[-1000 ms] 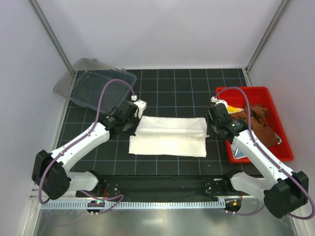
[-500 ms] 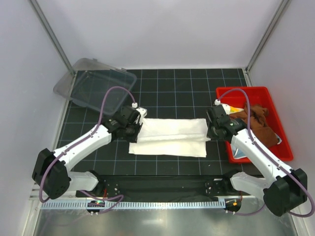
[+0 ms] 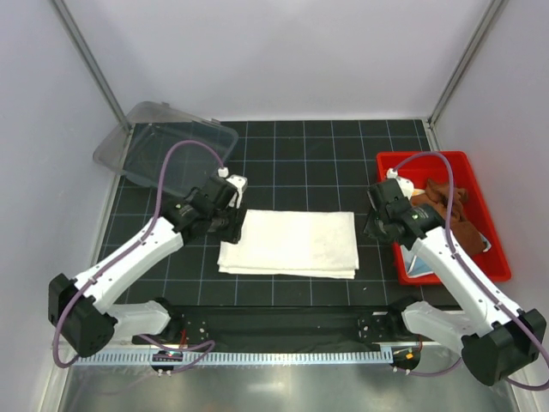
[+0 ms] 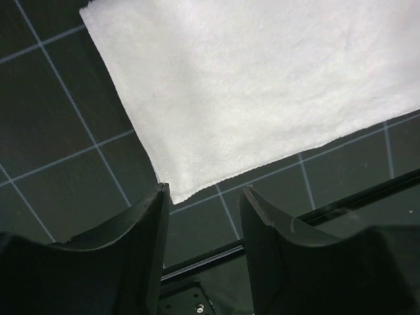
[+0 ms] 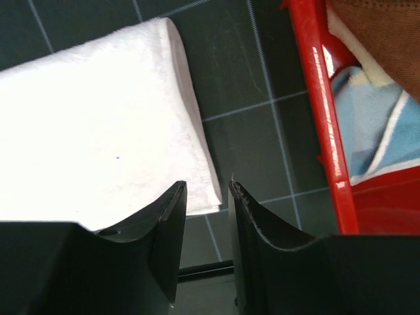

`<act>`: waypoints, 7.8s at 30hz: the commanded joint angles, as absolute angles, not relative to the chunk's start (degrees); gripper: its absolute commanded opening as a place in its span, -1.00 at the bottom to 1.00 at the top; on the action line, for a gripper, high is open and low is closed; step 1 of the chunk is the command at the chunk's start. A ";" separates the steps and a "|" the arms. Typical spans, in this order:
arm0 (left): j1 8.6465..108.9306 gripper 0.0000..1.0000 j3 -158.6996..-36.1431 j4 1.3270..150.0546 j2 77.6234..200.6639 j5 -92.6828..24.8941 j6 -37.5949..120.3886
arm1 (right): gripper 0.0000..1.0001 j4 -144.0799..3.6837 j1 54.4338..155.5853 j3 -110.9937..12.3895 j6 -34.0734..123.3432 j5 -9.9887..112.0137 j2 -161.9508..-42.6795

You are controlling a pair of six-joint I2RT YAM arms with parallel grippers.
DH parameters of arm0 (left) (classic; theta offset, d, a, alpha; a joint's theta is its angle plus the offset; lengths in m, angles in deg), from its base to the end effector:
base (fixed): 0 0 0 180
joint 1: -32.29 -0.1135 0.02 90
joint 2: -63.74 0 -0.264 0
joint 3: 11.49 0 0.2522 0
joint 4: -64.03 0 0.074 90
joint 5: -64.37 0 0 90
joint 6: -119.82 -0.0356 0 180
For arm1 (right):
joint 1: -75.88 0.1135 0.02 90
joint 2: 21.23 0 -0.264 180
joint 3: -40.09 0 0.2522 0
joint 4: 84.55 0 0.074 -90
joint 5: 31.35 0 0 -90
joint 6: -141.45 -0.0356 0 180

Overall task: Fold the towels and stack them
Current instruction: Fold the towel, then neatly place the folded towel into the bin, then grab crumpled towel, then move the towel to the center of the board

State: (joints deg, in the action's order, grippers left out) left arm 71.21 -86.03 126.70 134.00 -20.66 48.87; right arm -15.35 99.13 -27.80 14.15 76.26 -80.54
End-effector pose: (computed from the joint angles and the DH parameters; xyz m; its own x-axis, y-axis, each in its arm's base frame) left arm 0.1884 -0.1482 0.2876 -0.8191 0.2434 -0.5195 0.3419 0.9342 -0.1013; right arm 0.1766 0.0642 0.2841 -0.7822 0.2926 -0.5500 0.2944 0.9517 0.0876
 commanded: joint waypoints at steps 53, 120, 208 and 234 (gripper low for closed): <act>53.21 0.18 -73.95 103.20 156.64 -34.77 62.07 | -0.31 -53.30 102.78 -9.00 17.17 60.15 -89.88; 30.27 -1.00 -152.86 97.92 198.47 22.72 15.57 | 1.00 -51.63 102.78 -22.10 25.35 63.49 -93.74; 62.96 0.90 -94.62 118.40 123.59 -16.31 58.92 | -0.85 -48.27 98.55 -21.63 19.37 32.72 -85.92; 67.71 0.47 -85.01 86.34 149.57 -39.68 62.33 | 0.17 -32.73 91.44 -40.92 24.47 64.98 -108.79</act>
State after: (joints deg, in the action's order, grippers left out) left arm 67.56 -80.45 97.35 145.91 -36.22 62.33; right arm -35.35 90.69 -38.81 22.92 60.17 -117.02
